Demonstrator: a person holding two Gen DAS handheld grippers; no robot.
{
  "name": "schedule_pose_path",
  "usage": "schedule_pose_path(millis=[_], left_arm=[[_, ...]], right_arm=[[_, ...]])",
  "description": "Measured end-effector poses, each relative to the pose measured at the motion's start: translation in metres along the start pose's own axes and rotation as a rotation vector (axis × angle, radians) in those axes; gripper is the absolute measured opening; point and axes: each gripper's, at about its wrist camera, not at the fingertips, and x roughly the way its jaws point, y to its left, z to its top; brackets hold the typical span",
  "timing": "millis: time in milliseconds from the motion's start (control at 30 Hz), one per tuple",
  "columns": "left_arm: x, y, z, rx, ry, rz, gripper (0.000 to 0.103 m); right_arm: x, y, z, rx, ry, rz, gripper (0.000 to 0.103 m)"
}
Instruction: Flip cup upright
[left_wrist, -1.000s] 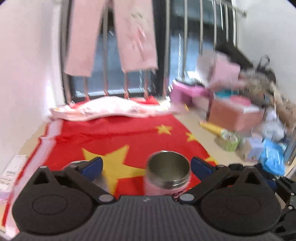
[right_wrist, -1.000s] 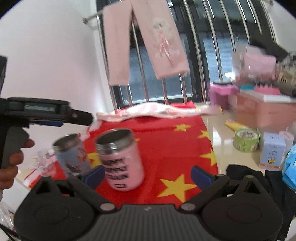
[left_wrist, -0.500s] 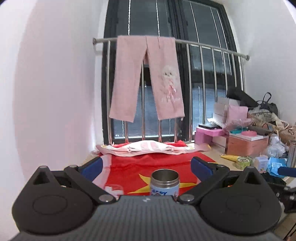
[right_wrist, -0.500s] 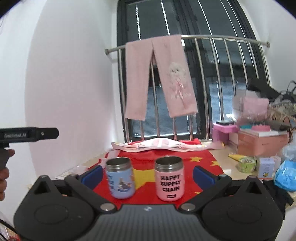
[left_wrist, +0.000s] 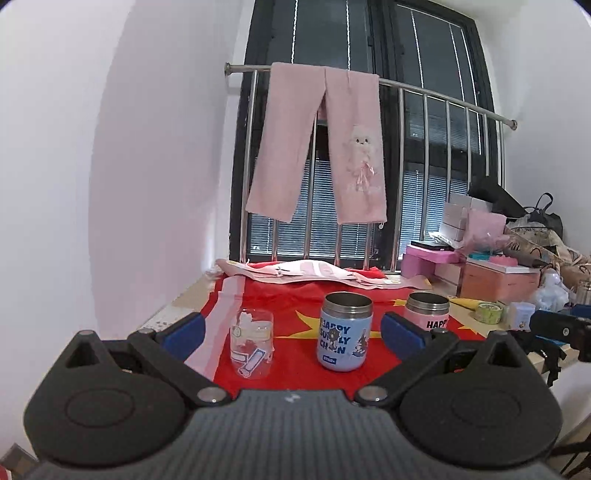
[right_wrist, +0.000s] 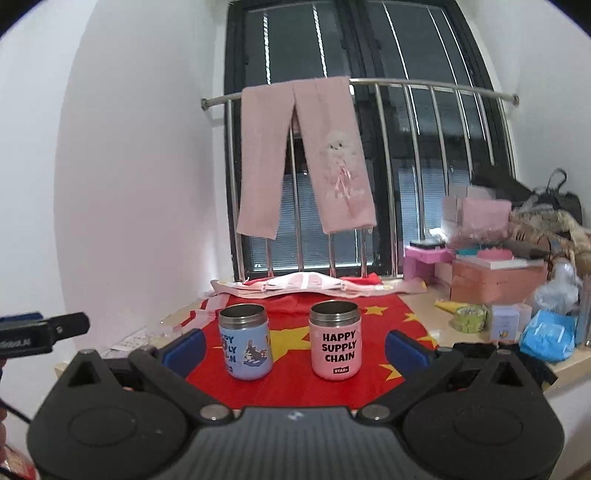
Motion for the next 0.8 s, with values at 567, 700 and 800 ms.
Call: schedule_pose_path(millis=[567, 700, 800], left_arm=[[0.0006, -0.0035, -0.0105, -0.012, 0.007, 0.002, 0.103], [0.0010, -0.0046, -0.0107, -0.011, 0.010, 0.003, 0.103], [0.0018, -0.0050, -0.0112, -0.011, 0.012, 0.002, 0.103]], right_arm=[[0.0020, -0.0005, -0.0078, 0.008, 0.018, 0.003, 0.103], [0.0010, 0.0004, -0.0082, 0.004, 0.019, 0.004, 0.103], [0.0016, 0.0001, -0.0082, 0.003, 0.019, 0.005, 0.103]])
